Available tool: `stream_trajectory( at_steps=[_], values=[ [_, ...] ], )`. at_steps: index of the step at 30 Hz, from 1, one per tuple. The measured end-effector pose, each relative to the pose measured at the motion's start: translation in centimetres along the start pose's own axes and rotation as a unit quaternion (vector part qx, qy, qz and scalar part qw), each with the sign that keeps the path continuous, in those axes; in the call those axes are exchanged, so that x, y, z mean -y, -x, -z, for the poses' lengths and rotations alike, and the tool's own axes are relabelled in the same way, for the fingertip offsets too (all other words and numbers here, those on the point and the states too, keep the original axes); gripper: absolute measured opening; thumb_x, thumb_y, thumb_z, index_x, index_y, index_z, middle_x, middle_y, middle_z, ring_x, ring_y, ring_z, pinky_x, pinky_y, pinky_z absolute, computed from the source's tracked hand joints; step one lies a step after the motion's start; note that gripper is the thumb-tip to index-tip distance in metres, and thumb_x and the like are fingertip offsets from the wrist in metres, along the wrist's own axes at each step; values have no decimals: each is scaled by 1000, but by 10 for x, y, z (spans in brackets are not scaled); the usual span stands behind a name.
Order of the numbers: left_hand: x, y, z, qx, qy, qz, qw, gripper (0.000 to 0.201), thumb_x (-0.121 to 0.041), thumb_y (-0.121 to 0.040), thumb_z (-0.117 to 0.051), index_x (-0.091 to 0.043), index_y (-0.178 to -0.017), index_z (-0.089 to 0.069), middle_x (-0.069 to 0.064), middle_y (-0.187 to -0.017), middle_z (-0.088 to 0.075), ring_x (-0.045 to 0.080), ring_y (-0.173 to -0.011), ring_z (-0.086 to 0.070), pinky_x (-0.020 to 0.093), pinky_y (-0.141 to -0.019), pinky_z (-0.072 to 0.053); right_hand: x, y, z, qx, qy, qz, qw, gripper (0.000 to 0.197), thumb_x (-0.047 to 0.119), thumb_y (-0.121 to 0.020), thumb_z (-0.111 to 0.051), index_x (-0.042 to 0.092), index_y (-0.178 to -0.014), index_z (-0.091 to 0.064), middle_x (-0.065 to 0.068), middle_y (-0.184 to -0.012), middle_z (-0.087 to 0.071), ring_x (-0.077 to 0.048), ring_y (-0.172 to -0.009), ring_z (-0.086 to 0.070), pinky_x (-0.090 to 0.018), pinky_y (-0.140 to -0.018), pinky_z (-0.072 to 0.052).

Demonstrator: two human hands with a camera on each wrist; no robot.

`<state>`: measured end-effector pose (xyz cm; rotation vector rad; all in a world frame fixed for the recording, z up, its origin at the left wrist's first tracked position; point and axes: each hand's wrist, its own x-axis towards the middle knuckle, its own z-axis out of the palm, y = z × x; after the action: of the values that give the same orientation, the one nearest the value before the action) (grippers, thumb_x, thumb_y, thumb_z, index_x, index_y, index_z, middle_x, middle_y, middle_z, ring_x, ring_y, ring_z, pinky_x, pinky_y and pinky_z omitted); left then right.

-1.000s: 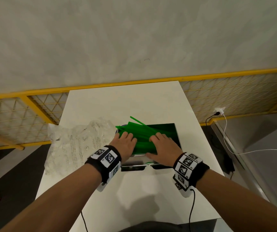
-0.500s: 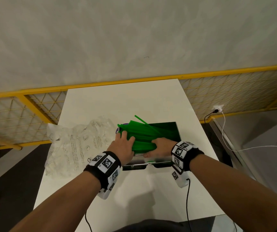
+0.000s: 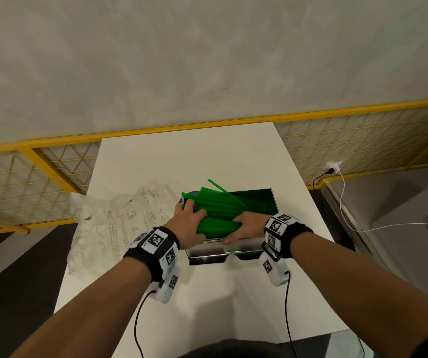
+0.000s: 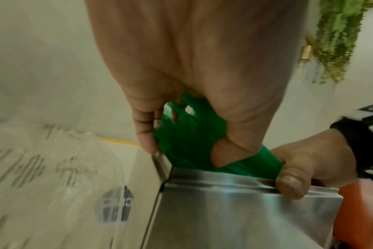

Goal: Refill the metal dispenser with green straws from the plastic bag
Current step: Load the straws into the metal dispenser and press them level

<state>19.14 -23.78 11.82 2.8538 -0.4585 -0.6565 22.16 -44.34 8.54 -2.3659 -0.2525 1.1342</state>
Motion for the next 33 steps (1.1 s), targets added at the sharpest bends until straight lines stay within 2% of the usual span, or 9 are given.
stream_trajectory(
  at_steps=[5, 10, 15, 20, 24, 27, 29, 31, 33],
  values=[
    [4, 3, -9, -41, 51, -15, 998, 50, -27, -83, -59, -16, -129, -41, 9, -127, -33, 28, -113, -30, 37, -98, -36, 0, -1, 4, 2, 11, 6, 1000, 55, 57, -68, -74, 23, -111, -66, 4, -108, -67, -14, -100, -60, -29, -94, -46],
    [3, 3, -10, -50, 55, -18, 997, 51, -26, -84, -58, -15, -131, -40, 9, -127, -35, 27, -112, -32, 35, -97, -36, 3, 1, 5, 3, 40, 4, 999, 66, 59, -71, -71, 22, -124, -59, 4, -119, -61, -15, -108, -56, -29, -98, -43],
    [5, 3, -7, -50, 47, -16, 998, 53, -27, -83, -59, -16, -132, -40, 8, -128, -37, 28, -115, -33, 36, -98, -36, 5, -1, 6, 4, 35, -8, 999, 66, 55, -69, -75, 20, -122, -60, 4, -115, -64, -16, -105, -58, -28, -97, -44],
    [10, 5, -4, -59, 71, -15, 996, 56, -25, -83, -61, -17, -133, -39, 6, -129, -40, 27, -115, -36, 33, -96, -36, 13, 1, 13, -27, 101, 3, 995, 96, 55, -68, -76, 11, -143, -37, -2, -143, -45, -22, -129, -45, -31, -110, -35],
    [11, 7, -9, -79, 104, -8, 991, 59, -23, -81, -63, -17, -134, -39, 5, -131, -40, 26, -115, -36, 34, -98, -36, 15, 8, 21, -43, 99, 21, 994, 84, 46, -73, -76, 9, -140, -41, -5, -142, -45, -25, -129, -44, -27, -104, -35],
    [6, 5, -15, -99, 137, 10, 986, 65, -19, -80, -63, -16, -138, -35, 7, -133, -37, 27, -118, -30, 34, -101, -33, 17, 13, 25, -58, 96, 23, 993, 80, 40, -79, -73, 11, -143, -36, -6, -147, -38, -25, -134, -38, -31, -109, -31],
    [1, 6, -19, -115, 177, 14, 977, 71, -14, -77, -64, -17, -140, -31, 7, -134, -34, 27, -121, -27, 34, -105, -31, 18, 12, 22, -66, 125, 31, 989, 64, 34, -83, -70, 14, -138, -43, -6, -140, -47, -26, -128, -46, -34, -106, -38],
    [0, 9, -24, -146, 257, 9, 955, 80, -8, -72, -69, -18, -141, -29, 7, -135, -30, 25, -125, -27, 36, -109, -31, 21, 14, 18, -69, 166, 43, 983, 45, 26, -87, -63, 19, -130, -51, -6, -128, -56, -26, -117, -53, -38, -98, -45],
    [6, 13, -29, -197, 346, 5, 917, 91, -6, -65, -74, -19, -141, -26, 1, -134, -25, 20, -127, -26, 34, -110, -30, 22, 16, 15, -75, 199, 48, 976, 46, 20, -88, -57, 20, -133, -47, -6, -128, -53, -26, -115, -53, -40, -96, -46]
  ],
)
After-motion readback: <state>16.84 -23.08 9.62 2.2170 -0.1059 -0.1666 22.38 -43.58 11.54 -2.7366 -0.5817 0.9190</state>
